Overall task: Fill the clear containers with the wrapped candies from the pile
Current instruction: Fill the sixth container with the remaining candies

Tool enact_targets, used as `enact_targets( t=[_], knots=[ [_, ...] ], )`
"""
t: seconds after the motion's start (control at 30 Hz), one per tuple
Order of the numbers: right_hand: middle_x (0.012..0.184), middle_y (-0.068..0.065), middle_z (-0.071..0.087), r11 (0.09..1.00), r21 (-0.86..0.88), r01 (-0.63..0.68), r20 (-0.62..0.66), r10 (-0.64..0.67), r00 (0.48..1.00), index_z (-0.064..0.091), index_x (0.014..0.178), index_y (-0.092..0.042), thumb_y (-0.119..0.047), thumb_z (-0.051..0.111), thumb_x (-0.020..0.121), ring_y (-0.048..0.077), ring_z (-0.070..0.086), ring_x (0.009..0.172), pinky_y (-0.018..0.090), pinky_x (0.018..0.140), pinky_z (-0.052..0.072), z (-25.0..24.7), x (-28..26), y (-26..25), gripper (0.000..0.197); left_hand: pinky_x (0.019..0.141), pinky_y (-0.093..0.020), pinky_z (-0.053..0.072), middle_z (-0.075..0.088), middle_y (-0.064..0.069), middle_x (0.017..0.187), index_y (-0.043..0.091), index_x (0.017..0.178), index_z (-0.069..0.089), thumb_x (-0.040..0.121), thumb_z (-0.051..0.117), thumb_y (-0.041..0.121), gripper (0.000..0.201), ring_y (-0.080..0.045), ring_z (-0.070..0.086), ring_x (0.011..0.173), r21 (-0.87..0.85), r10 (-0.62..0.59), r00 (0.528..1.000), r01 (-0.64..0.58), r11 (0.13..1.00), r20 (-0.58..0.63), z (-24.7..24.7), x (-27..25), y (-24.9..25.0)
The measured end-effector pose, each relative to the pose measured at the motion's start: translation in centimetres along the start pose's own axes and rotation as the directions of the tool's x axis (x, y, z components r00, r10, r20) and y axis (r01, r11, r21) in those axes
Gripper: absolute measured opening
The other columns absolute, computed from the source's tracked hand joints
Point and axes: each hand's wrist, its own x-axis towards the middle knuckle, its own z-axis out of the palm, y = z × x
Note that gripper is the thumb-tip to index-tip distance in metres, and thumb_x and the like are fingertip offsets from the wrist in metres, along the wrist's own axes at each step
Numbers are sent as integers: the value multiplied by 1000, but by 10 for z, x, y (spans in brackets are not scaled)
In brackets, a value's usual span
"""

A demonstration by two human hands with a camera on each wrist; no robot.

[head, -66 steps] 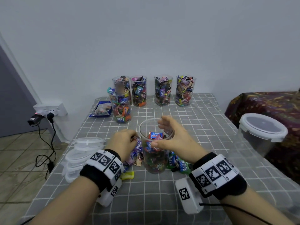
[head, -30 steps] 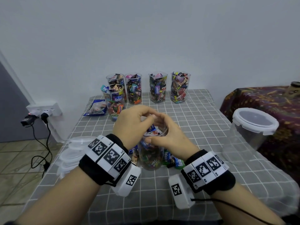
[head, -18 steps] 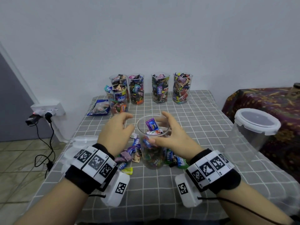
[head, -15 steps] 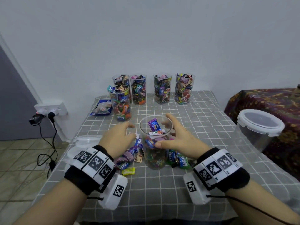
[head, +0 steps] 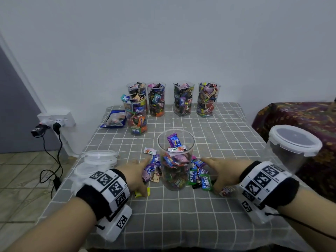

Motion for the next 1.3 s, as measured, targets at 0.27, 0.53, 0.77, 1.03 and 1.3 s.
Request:
enact_targets(
  t=[0.27, 0.53, 0.77, 1.03, 1.3],
  knots=[
    [158, -9, 10, 990, 37, 137, -91, -133, 987, 1, 149, -39, -52, 68, 76, 21, 33, 136, 39, 108, 35, 9, 16, -10, 100, 92, -33, 42, 42, -6, 140, 35, 150, 13, 84, 66, 33, 85, -25, 46, 123, 146, 85, 996, -82, 986, -19, -3, 7, 12],
    [145, -3, 35, 989, -48, 137, -182, -144, 973, 35, 143, -31, -42, 67, 81, 22, 46, 124, 38, 99, 44, 12, 21, -22, 70, 88, -30, 43, 53, -6, 131, 33, 146, 30, 91, 55, 25, 61, -24, 51, 118, 296, 121, 991, -99, 950, -54, -5, 7, 15],
    [135, 4, 41, 987, -50, 150, -215, -157, 964, 43, 139, -26, -24, 61, 86, 25, 51, 115, 36, 95, 46, 11, 20, -25, 56, 86, -32, 49, 61, -7, 119, 37, 135, 46, 89, 51, 13, 53, -24, 58, 109, 225, 120, 978, -79, 971, -171, -2, 9, 15],
    [127, 5, 48, 988, -4, 157, -250, -153, 956, 50, 132, -23, -9, 51, 89, 25, 52, 114, 33, 93, 44, 11, 21, -24, 45, 83, -32, 50, 65, -5, 110, 25, 117, 62, 91, 49, 20, 30, -24, 61, 103, 147, 75, 955, -34, 989, -288, -3, 8, 16],
    [94, 1, 49, 989, 85, 121, -362, -83, 928, 35, 68, -27, -3, 48, 86, 18, 46, 85, 24, 69, 35, 4, 17, -9, 32, 87, -33, 48, 66, -1, 110, 29, 116, 62, 92, 53, 26, 27, -22, 58, 104, 15, 68, 912, -68, 998, -405, -9, 0, 6]
  ],
)
